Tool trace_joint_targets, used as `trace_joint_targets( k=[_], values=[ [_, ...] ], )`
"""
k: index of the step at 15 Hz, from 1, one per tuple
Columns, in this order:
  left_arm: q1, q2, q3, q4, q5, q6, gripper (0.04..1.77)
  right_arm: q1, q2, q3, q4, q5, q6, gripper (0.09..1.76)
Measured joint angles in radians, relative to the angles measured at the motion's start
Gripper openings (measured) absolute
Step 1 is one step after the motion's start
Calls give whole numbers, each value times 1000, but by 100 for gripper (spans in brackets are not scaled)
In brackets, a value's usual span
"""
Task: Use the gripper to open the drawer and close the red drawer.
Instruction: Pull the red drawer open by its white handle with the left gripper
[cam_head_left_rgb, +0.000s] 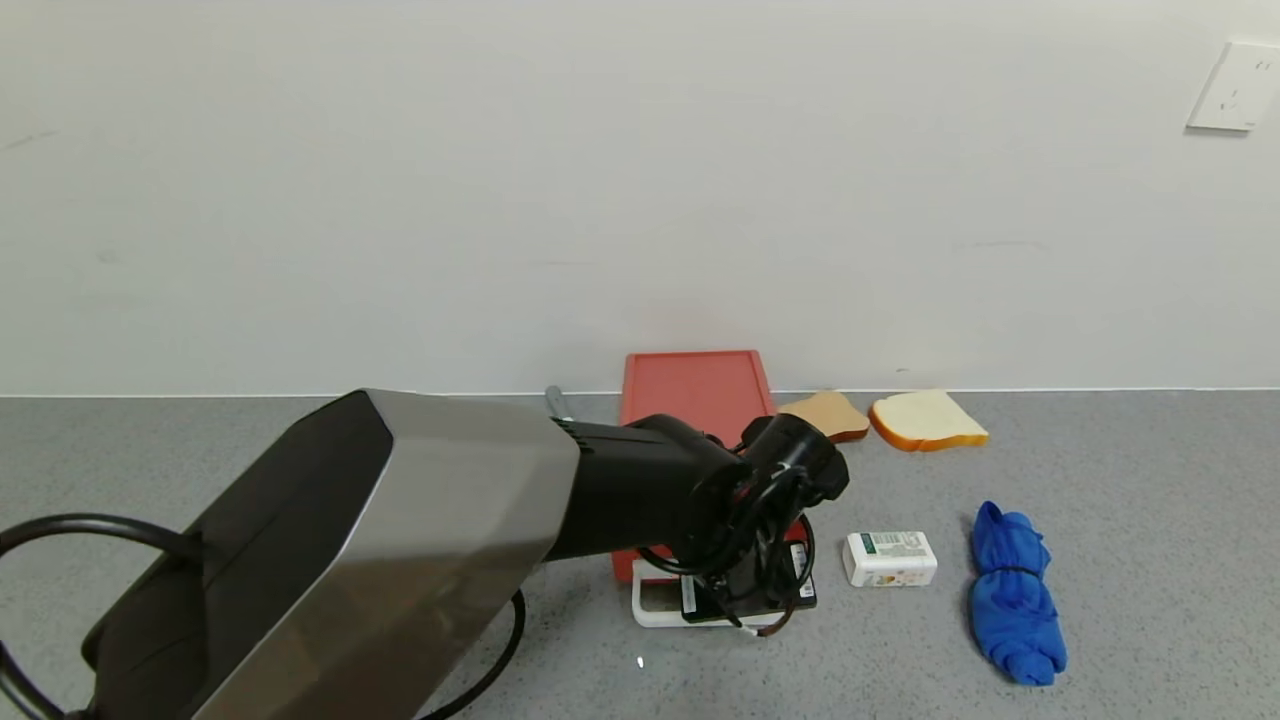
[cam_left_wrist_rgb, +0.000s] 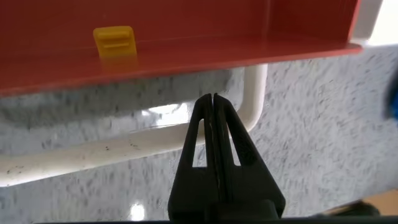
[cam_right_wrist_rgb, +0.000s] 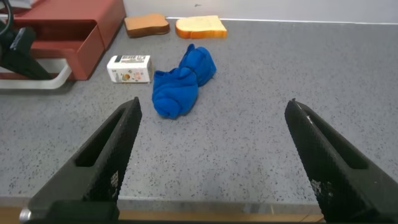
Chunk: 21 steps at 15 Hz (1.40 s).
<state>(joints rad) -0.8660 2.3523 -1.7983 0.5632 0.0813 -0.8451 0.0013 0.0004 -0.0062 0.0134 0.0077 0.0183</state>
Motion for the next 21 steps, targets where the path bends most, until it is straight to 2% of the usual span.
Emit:
trace_joint_targets(
  k=[13,21],
  values=[
    [-47,-49,99,-3,-14,-54,11,0,0,0,0,0,0,170],
    [-62,-70,124,-3,-13,-64,11,0,0,0,0,0,0,170]
  ],
)
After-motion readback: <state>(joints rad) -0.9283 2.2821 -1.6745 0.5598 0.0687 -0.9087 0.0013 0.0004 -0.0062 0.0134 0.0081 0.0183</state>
